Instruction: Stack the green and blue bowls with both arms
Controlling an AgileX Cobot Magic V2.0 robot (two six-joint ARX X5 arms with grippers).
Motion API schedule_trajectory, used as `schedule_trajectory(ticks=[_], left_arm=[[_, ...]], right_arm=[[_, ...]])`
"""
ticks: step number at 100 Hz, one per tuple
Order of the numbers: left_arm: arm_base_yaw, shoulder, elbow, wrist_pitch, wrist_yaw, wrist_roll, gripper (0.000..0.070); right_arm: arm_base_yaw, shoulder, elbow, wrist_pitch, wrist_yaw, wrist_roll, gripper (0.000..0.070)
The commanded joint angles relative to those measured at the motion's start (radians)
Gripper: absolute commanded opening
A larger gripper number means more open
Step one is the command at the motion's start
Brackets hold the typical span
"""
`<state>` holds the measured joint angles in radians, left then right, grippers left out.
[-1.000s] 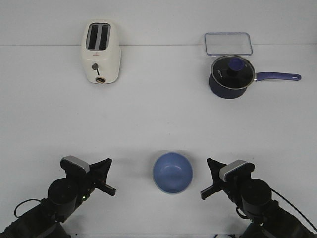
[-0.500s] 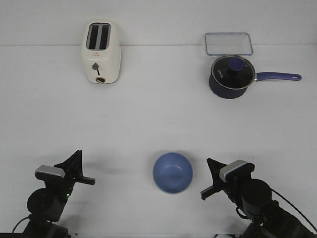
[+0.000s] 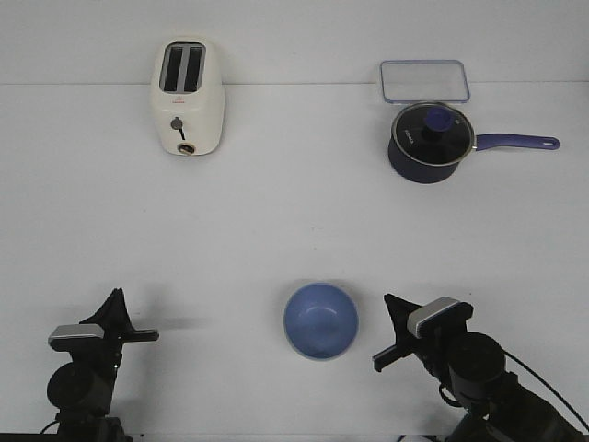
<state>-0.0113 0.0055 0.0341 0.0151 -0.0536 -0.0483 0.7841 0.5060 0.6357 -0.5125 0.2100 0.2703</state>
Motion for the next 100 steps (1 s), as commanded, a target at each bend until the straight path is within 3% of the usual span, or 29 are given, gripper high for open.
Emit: schedule_trajectory(ticks=[1, 56, 66, 77, 100], left_arm=[[0.001, -0.003, -0.021, 0.014, 0.002, 0.01, 0.0013], [0.001, -0.002, -0.02, 0.016, 0.002, 0.01, 0.0013], [0.001, -0.002, -0.02, 0.016, 0.002, 0.01, 0.0014], [0.001, -0.002, -0.02, 0.016, 0.002, 0.01, 0.0014], [0.001, -0.002, -0.02, 0.016, 0.002, 0.01, 0.0014]], right_arm=[[0.008, 0.003, 0.006, 0.014, 0.0, 0.013, 0.0013], [0.008, 0.003, 0.006, 0.014, 0.0, 0.012, 0.0013], [-0.01, -0.016, 0.006, 0.006, 0.005, -0.039, 0.0013], [-0.123, -0.067, -0.024, 0.042, -0.011, -0.146, 0.0013], [-0.558, -0.287, -0.315, 0.319, -0.16, -0.253, 0.0013]])
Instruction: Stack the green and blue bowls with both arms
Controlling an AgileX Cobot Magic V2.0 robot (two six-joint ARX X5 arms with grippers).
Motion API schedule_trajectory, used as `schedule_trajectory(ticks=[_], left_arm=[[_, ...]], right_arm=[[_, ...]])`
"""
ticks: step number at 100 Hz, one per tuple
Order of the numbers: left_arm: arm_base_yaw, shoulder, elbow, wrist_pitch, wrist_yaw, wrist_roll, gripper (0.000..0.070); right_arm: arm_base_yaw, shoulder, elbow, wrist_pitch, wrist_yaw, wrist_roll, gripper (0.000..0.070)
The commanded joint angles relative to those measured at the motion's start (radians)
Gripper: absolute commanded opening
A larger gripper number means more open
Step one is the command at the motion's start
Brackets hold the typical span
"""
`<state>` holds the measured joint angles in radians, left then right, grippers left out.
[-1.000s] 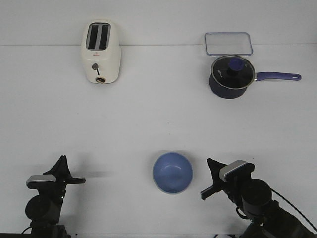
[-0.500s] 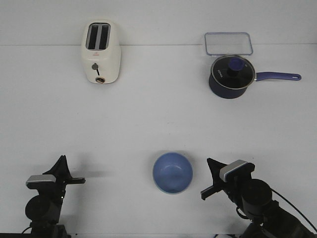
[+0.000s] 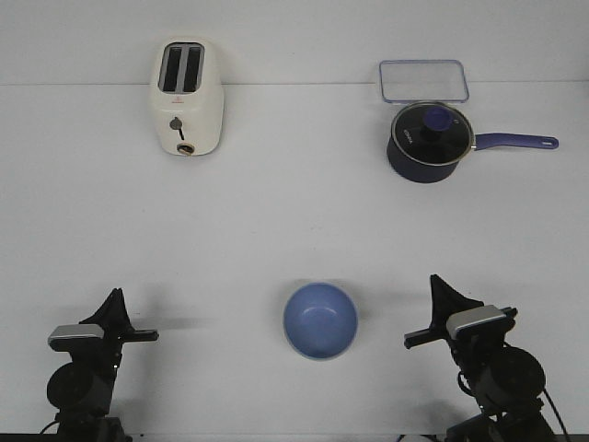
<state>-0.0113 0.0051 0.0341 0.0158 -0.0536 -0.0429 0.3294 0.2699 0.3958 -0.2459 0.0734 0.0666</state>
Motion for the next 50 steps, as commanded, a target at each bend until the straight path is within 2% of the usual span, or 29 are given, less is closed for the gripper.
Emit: schedule_trajectory(ticks=[1, 10, 17, 37, 50], left_arm=[[0.001, -0.002, -0.02, 0.015, 0.002, 0.005, 0.0014], [0.001, -0.002, -0.02, 0.015, 0.001, 0.005, 0.0014], [0.001, -0.002, -0.02, 0.015, 0.002, 0.005, 0.0014], [0.001, -0.002, -0.02, 0.015, 0.002, 0.005, 0.0014], [0.001, -0.002, -0.02, 0.016, 0.001, 0.005, 0.0014]], right_arm=[[-0.12, -0.062, -0.09, 0.06, -0.028, -0.049, 0.0013], [-0.237, -0.153, -0.196, 0.089, -0.077, -0.045, 0.0013], [-0.283, -0.202, -0.259, 0.089, -0.076, -0.045, 0.0013], [-0.312, -0.258, -0.378, 0.096, -0.07, -0.061, 0.0013], [-0.312, -0.264, -0.383, 0.129, -0.072, -0.064, 0.0013]])
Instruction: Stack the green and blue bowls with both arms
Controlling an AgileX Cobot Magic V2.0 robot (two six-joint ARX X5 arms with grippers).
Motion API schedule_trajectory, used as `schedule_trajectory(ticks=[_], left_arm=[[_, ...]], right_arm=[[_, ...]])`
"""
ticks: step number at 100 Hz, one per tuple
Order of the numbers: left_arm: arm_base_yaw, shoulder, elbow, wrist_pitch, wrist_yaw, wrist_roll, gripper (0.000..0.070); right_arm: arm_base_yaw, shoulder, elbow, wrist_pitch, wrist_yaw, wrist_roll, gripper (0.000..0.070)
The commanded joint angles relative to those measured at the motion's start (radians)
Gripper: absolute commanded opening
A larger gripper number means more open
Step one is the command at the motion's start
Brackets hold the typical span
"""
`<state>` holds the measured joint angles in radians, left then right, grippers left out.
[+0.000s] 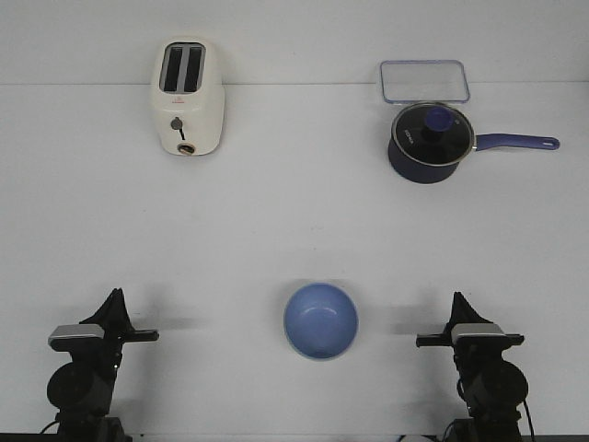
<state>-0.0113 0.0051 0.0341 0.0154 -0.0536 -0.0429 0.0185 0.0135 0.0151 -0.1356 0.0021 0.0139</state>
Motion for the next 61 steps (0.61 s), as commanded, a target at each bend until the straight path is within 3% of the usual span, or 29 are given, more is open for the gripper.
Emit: schedule_trajectory(ticks=[1, 61], left_arm=[[0.001, -0.002, -0.02, 0.016, 0.002, 0.005, 0.0014], [0.001, -0.002, -0.019, 0.016, 0.001, 0.005, 0.0014]], right_arm=[[-0.001, -0.007, -0.003, 0.017, -0.001, -0.012, 0.0013], [-0.001, -0.006, -0.002, 0.031, -0.002, -0.011, 0.0013]])
